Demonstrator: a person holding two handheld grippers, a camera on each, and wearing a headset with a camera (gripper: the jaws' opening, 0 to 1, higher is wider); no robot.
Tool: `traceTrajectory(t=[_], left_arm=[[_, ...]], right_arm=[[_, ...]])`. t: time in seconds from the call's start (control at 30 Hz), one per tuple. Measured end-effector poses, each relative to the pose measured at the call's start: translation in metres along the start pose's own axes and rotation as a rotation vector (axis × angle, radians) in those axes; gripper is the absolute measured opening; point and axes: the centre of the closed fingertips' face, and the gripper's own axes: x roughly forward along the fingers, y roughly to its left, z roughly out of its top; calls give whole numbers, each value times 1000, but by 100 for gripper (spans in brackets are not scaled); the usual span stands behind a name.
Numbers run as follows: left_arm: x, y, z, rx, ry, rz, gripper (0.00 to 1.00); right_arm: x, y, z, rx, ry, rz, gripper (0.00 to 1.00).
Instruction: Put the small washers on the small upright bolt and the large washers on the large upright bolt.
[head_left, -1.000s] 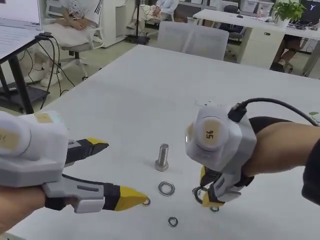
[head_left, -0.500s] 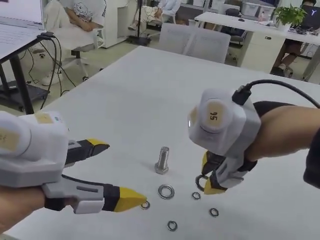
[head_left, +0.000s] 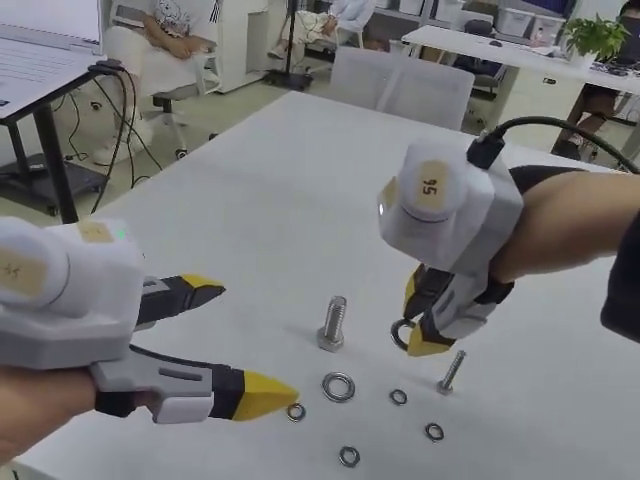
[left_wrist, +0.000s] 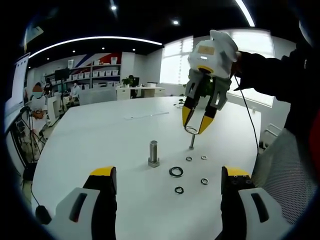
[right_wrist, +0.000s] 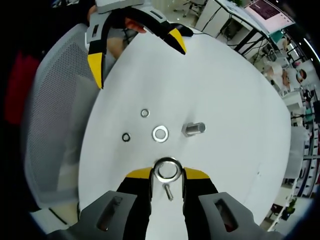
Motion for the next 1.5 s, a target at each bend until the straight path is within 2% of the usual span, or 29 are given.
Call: traceTrajectory(t=[0.77,1.27,1.5], left_arm=[[-3,5,-1,0,-14,15,85],[-3,10,-8,-9,-4,23,84],[-2,11,-9,-11,-3,24,83]], right_arm=[[-6,-35,40,-50,-36,-2,23],[13,-43,56,-79,-34,37,23],[25,-49,55,-79,-28,64,23]])
